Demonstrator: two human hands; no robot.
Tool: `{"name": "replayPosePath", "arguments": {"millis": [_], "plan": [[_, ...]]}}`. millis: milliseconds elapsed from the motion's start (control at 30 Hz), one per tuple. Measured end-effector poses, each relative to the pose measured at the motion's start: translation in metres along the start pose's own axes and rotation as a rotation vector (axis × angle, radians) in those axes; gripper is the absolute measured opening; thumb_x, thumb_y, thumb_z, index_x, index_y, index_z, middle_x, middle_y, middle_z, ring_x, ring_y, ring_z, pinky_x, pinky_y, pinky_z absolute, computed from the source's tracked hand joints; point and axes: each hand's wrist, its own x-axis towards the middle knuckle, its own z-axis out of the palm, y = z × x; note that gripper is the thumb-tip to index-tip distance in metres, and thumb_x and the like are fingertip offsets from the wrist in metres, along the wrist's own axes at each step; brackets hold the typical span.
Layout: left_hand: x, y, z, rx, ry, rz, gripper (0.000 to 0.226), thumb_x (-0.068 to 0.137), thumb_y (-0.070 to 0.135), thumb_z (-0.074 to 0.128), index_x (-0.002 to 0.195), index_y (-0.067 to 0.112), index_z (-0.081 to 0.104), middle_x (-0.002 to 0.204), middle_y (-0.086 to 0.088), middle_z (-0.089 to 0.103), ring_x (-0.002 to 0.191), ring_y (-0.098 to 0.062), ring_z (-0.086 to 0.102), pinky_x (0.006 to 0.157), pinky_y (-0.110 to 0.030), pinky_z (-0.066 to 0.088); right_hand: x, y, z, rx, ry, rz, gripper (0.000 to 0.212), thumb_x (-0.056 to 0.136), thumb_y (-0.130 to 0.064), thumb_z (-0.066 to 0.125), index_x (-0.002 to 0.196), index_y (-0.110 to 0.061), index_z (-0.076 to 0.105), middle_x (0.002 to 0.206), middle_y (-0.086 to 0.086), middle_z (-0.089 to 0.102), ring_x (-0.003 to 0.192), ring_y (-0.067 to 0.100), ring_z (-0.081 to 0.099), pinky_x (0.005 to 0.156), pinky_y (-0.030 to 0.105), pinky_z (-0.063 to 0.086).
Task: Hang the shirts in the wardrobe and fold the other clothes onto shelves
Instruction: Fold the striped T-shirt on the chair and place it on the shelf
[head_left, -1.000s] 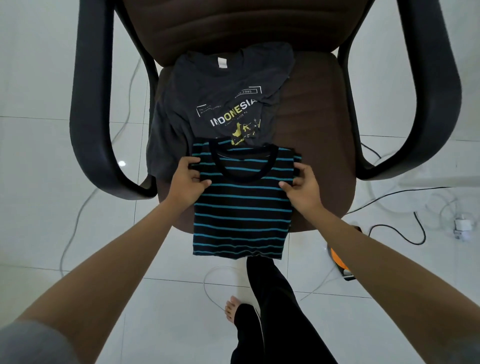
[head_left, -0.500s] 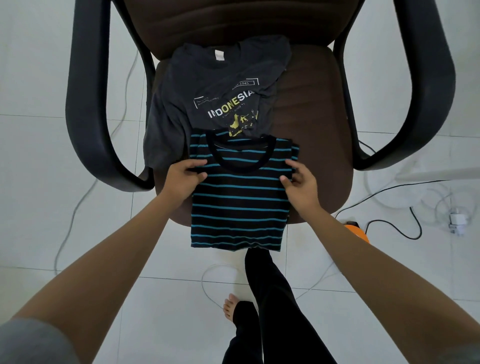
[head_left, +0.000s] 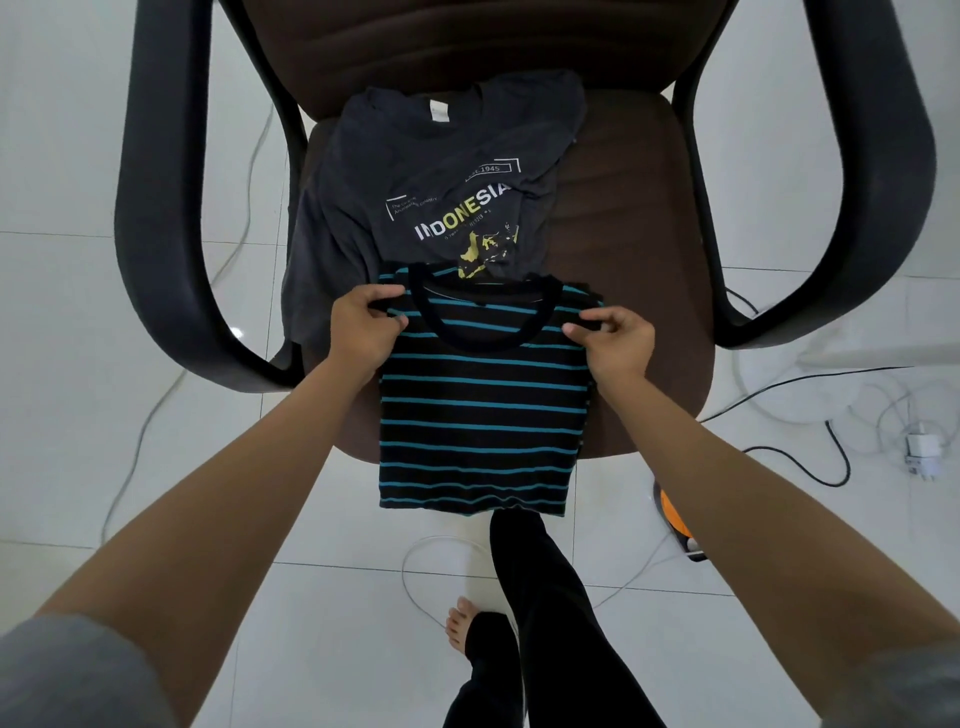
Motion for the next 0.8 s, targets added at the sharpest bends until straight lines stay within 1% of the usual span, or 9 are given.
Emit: {"name": "replayPosePath", "arguments": {"millis": [100, 167, 233, 367, 500, 567, 633, 700, 800], "plan": [[-0.003, 0.001, 0.004, -0.02, -0.021, -0.01, 0.044, 0.082, 0.003, 0.067, 0.123, 0.014, 0.059, 0.121, 0.0, 0.052, 0.095, -0.014, 0.056, 0.088, -0.021, 0.047, -0.002, 0.002, 0.001, 0.051, -0.054, -0.022, 0.021, 0.07, -0.01, 0.083, 0.084, -0.017, 0.069, 0.076, -0.003, 0.056, 0.072, 0.011, 0.056, 0.073, 0.025, 0.05], [-0.004, 0.005, 0.005, -0.126, -0.083, -0.073, 0.041, 0.086, 0.003, 0.064, 0.125, 0.013, 0.059, 0.121, 0.0, 0.055, 0.105, -0.013, 0.056, 0.091, -0.021, 0.046, -0.002, 0.0, 0.001, 0.089, -0.102, -0.033, 0.02, 0.077, -0.009, 0.077, 0.094, -0.019, 0.07, 0.094, -0.004, 0.062, 0.091, 0.012, 0.061, 0.084, 0.024, 0.052], [-0.001, 0.009, 0.004, -0.16, -0.143, -0.096, 0.039, 0.086, 0.001, 0.062, 0.124, 0.011, 0.06, 0.124, -0.003, 0.058, 0.113, -0.015, 0.056, 0.096, -0.023, 0.046, 0.001, -0.002, 0.001, 0.11, -0.111, -0.031, 0.02, 0.085, -0.008, 0.07, 0.103, -0.015, 0.071, 0.103, -0.002, 0.064, 0.099, 0.012, 0.06, 0.089, 0.022, 0.05], [0.008, 0.011, 0.005, -0.152, -0.1, -0.069, 0.047, 0.082, -0.009, 0.061, 0.125, 0.01, 0.059, 0.124, -0.008, 0.06, 0.11, -0.017, 0.059, 0.09, -0.021, 0.049, 0.008, -0.003, 0.004, 0.158, -0.066, 0.028, 0.02, 0.085, -0.002, 0.067, 0.101, -0.011, 0.072, 0.103, 0.004, 0.069, 0.1, 0.016, 0.064, 0.089, 0.028, 0.054], [0.007, -0.001, 0.011, -0.042, -0.069, 0.032, 0.056, 0.082, -0.007, 0.061, 0.134, 0.011, 0.05, 0.132, -0.007, 0.052, 0.121, -0.018, 0.053, 0.104, -0.027, 0.042, 0.008, 0.002, 0.006, 0.15, -0.066, 0.04, 0.03, 0.08, -0.001, 0.072, 0.108, -0.011, 0.069, 0.109, 0.006, 0.068, 0.093, 0.013, 0.065, 0.088, 0.027, 0.054], [-0.002, -0.009, 0.014, 0.146, -0.074, 0.117, 0.064, 0.083, 0.0, 0.063, 0.14, 0.014, 0.038, 0.138, -0.008, 0.04, 0.129, -0.02, 0.039, 0.107, -0.023, 0.029, 0.005, 0.001, 0.006, 0.068, -0.113, -0.013, 0.039, 0.081, -0.007, 0.072, 0.118, -0.016, 0.064, 0.113, 0.003, 0.063, 0.091, 0.011, 0.062, 0.089, 0.024, 0.052], [-0.016, -0.014, 0.019, 0.287, -0.036, 0.147, 0.07, 0.083, 0.009, 0.065, 0.144, 0.021, 0.032, 0.139, -0.01, 0.031, 0.128, -0.023, 0.032, 0.102, -0.022, 0.023, -0.003, 0.002, 0.005, -0.056, -0.134, -0.09, 0.044, 0.083, -0.018, 0.072, 0.125, -0.022, 0.059, 0.118, 0.0, 0.051, 0.102, 0.014, 0.055, 0.095, 0.024, 0.046], [-0.034, -0.02, 0.023, 0.282, 0.04, 0.155, 0.069, 0.082, 0.013, 0.067, 0.143, 0.022, 0.035, 0.135, -0.014, 0.031, 0.123, -0.027, 0.033, 0.099, -0.021, 0.021, -0.019, 0.01, 0.004, -0.152, -0.09, -0.169, 0.047, 0.084, -0.028, 0.07, 0.128, -0.024, 0.056, 0.12, 0.003, 0.041, 0.112, 0.019, 0.048, 0.101, 0.024, 0.039], [-0.058, -0.035, 0.027, 0.212, 0.115, 0.121, 0.065, 0.081, 0.017, 0.069, 0.139, 0.02, 0.041, 0.127, -0.019, 0.035, 0.118, -0.031, 0.036, 0.101, -0.022, 0.024, -0.053, 0.03, 0.001, -0.208, -0.003, -0.165, 0.052, 0.086, -0.039, 0.066, 0.134, -0.024, 0.05, 0.123, 0.008, 0.04, 0.116, 0.024, 0.044, 0.099, 0.028, 0.036]]}}
